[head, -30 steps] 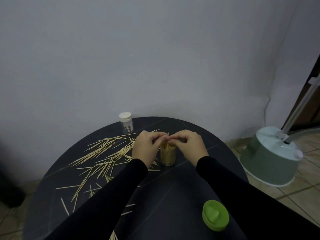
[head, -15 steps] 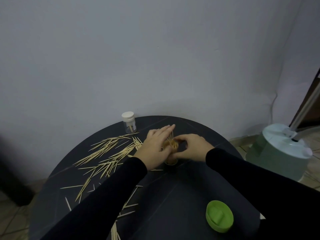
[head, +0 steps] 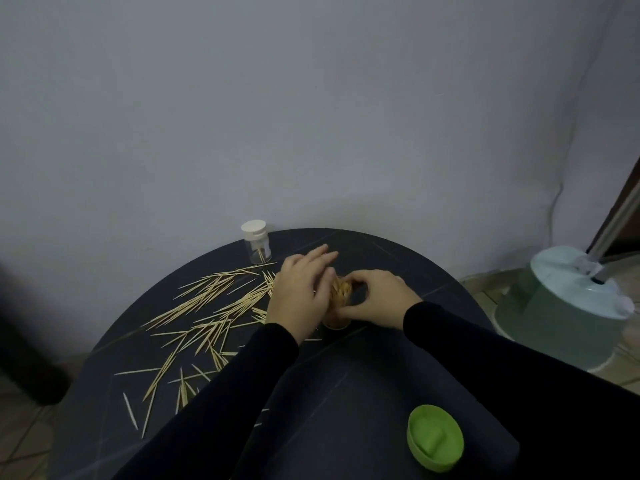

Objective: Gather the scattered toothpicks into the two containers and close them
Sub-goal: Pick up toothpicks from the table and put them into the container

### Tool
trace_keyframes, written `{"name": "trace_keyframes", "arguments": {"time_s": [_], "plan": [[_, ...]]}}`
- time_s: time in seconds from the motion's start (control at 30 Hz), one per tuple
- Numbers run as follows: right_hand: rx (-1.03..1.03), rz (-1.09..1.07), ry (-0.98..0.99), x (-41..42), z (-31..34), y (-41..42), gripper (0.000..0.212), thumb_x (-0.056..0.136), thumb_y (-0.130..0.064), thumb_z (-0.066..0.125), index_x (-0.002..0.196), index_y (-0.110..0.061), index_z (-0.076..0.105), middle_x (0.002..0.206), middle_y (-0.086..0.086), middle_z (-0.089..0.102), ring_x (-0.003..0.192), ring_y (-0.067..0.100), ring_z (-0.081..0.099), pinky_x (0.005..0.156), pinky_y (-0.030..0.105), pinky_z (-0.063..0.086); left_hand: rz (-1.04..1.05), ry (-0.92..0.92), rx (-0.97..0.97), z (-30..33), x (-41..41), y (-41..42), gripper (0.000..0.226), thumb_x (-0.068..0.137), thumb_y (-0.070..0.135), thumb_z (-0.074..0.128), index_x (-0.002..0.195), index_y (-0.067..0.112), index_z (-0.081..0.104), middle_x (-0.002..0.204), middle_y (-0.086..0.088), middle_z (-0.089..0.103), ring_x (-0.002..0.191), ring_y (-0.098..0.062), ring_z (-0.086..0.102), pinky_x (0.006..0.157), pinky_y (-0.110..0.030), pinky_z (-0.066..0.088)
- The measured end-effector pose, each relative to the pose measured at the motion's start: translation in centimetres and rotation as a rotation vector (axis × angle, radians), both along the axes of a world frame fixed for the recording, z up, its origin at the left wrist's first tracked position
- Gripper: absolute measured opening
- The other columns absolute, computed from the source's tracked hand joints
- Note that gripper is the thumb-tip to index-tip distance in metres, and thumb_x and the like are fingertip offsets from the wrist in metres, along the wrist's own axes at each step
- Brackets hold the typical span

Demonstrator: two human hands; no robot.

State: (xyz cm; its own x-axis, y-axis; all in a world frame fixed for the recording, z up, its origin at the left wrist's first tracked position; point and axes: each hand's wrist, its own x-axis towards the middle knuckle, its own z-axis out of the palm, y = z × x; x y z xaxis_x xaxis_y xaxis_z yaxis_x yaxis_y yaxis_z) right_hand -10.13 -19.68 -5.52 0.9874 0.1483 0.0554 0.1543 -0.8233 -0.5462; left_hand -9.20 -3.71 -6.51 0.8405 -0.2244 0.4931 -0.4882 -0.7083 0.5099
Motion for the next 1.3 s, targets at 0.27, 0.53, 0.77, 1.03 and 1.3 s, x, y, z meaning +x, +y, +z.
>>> {"name": "trace_keyframes", "arguments": {"time_s": [0.27, 0.53, 0.77, 1.03, 1.3], "plan": [[-0.02, 0.034, 0.001, -0.1, 0.1, -0.3, 0.048, 0.084, -0.045, 0.067, 0.126, -0.025, 0.056, 0.124, -0.006, 0.06, 0.118, 0.014, 0.051, 0.11, 0.04, 0.025, -0.098, 0.142, 0.297, 1.5, -1.7, 0.3, 0.053, 0.099, 0.037, 0.043, 0.149, 0.032, 0.025, 0.15, 0.005, 0.034, 0.139, -0.013, 0.02, 0.111, -0.038, 0.018], [-0.098, 0.044, 0.022, -0.2, 0.4, 0.1, 0.045, 0.078, -0.052, 0.07, 0.112, -0.027, 0.057, 0.111, -0.008, 0.062, 0.105, 0.012, 0.054, 0.102, 0.036, 0.032, -0.067, 0.159, 0.654, 1.1, -2.0, 2.3, 0.068, 0.093, 0.059, 0.037, 0.15, 0.038, 0.006, 0.159, 0.012, 0.007, 0.145, -0.017, 0.003, 0.116, -0.051, 0.01], [-0.133, 0.091, 0.036, -0.6, 0.5, 0.4, 0.047, 0.075, -0.054, 0.072, 0.107, -0.025, 0.055, 0.106, -0.006, 0.061, 0.099, 0.012, 0.053, 0.098, 0.034, 0.036, -0.159, 0.042, 0.778, 1.8, -3.3, 3.4, 0.066, 0.093, 0.062, 0.033, 0.15, 0.04, 0.007, 0.16, 0.009, 0.003, 0.145, -0.018, 0.002, 0.115, -0.046, 0.011], [-0.176, 0.09, 0.024, -0.3, 0.4, 0.6, 0.052, 0.071, -0.062, 0.071, 0.105, -0.026, 0.054, 0.101, -0.008, 0.061, 0.097, 0.01, 0.055, 0.097, 0.034, 0.035, -0.211, 0.009, 0.688, 1.3, -3.7, 3.8, 0.07, 0.092, 0.061, 0.032, 0.151, 0.034, 0.004, 0.158, 0.015, 0.01, 0.143, -0.012, 0.008, 0.115, -0.041, 0.015], [-0.143, 0.078, 0.038, -0.4, 0.3, 0.5, 0.043, 0.074, -0.053, 0.072, 0.105, -0.027, 0.056, 0.105, -0.008, 0.061, 0.103, 0.015, 0.052, 0.096, 0.034, 0.038, -0.216, -0.067, 0.616, 1.2, -3.1, 3.6, 0.061, 0.091, 0.061, 0.027, 0.145, 0.032, 0.033, 0.146, 0.014, 0.04, 0.138, -0.013, 0.023, 0.108, -0.043, 0.02]]}}
